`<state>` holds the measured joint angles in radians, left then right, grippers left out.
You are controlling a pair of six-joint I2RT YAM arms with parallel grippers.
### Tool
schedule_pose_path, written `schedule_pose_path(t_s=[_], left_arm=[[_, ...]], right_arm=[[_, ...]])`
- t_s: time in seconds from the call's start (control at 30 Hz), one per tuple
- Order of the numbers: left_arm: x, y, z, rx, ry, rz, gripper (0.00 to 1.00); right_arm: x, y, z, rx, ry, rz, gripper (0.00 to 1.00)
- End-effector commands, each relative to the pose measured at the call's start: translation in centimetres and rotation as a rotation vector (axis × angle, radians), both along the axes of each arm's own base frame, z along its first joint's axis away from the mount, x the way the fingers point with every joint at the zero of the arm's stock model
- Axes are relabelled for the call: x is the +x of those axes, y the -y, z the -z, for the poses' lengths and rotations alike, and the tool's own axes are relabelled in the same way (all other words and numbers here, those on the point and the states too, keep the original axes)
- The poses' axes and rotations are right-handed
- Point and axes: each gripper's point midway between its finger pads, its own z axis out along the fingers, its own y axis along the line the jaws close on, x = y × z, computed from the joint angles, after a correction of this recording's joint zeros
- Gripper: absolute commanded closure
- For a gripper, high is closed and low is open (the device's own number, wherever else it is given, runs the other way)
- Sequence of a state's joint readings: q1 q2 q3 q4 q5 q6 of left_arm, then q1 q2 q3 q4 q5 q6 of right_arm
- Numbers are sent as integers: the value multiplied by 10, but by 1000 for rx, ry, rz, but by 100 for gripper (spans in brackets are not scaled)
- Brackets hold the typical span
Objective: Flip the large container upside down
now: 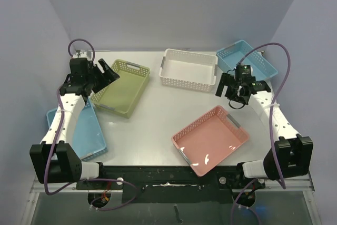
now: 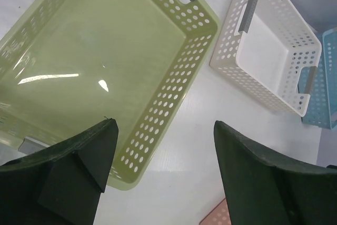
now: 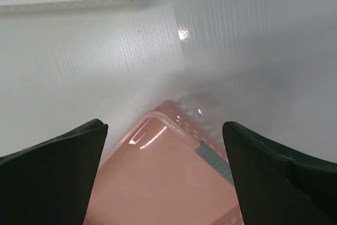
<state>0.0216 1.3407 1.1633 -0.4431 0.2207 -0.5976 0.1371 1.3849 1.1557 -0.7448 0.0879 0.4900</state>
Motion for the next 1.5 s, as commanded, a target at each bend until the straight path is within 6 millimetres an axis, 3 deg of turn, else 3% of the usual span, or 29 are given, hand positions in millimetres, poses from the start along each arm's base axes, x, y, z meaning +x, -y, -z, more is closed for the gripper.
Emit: schedule_pose_path(t_s=[0.0,0.47,0.6,0.7,0.87,0.93,1.0,1.1,1.23,1.37,1.47], left_arm=[[5,-1,-30,-2,124,3,27],[7,-3,-24,-8,110,-14,27],[-2,43,-36,-37,147,242,31],[-15,94,-38,76,158,356,31],[-50,186,-14,172,118,566,31],[-59,204,-1,198,99,605,32],[-61,209,4,220,92,615,31],[-56,200,0,260,105,583,32],[-50,185,-2,329,99,530,31],[-46,173,1,343,89,471,31],[-47,171,4,329,79,460,32]], right_arm=[[14,2,-34,3,145,-7,2],[9,1,-36,14,151,-21,2],[8,5,-40,-5,170,-5,2],[8,11,-48,-16,208,29,3],[9,17,-76,-9,319,68,2],[7,20,-82,-10,332,90,2],[5,17,-81,20,328,109,2],[1,-20,-66,129,284,71,1],[-11,-75,-23,156,127,86,0],[-30,-103,18,184,-21,274,0],[-24,-128,28,296,-22,274,4]])
